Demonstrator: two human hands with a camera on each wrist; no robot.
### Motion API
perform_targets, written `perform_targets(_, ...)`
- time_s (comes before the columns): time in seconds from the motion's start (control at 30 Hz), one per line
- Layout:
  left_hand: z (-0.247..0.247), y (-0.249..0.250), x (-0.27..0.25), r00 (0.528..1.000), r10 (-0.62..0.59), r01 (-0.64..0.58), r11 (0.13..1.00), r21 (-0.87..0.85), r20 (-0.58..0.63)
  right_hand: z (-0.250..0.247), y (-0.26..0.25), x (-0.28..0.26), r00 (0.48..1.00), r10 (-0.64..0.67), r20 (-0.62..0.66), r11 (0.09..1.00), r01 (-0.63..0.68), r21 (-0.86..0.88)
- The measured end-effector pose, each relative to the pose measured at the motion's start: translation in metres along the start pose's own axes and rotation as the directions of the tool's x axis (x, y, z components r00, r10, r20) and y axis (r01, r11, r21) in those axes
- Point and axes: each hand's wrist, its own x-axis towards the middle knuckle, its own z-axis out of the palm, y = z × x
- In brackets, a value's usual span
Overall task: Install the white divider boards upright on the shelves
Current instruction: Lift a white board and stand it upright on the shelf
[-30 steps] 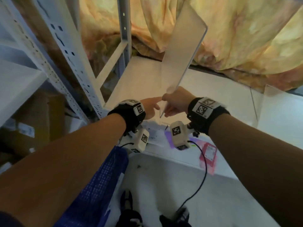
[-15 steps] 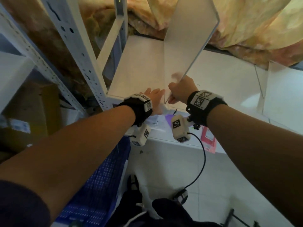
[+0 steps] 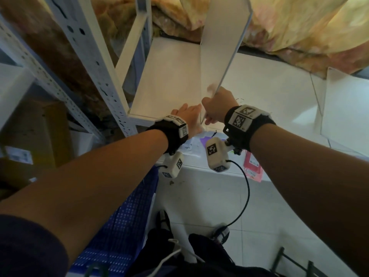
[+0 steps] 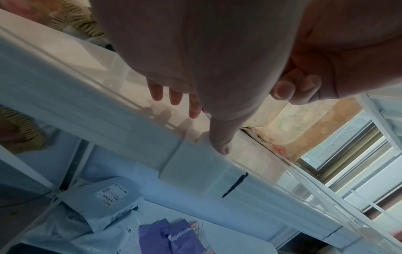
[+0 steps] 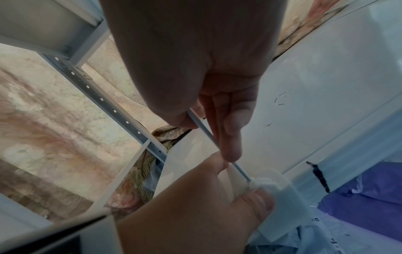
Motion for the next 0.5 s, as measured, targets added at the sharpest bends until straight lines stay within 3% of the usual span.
perform_targets(0.3, 0.0060, -0.0036, 0.0023, 0.996, 0.015, -0.013, 1.000, 0.019, -0.088, 0.0024, 0.0021, 0.0029, 0.999, 0.036, 0.019, 0.996, -0.034, -0.082)
perform_targets(0.43, 0.0014, -0.0035, 0.0016, 0.995, 0.045, -0.043, 0.999, 0.019, -0.093, 0.0025, -0.0023, 0.0030, 0.997, 0.023, 0.071, 0.973, -0.006, -0.229)
perform_targets(0.5, -0.0017, -0.0033, 0.0014, 0.994, 0.049, -0.046, 0.998, 0.033, -0.100, -0.0005, -0.0067, -0.0017, 0.993, -0.057, 0.102, 0.954, 0.084, -0.288)
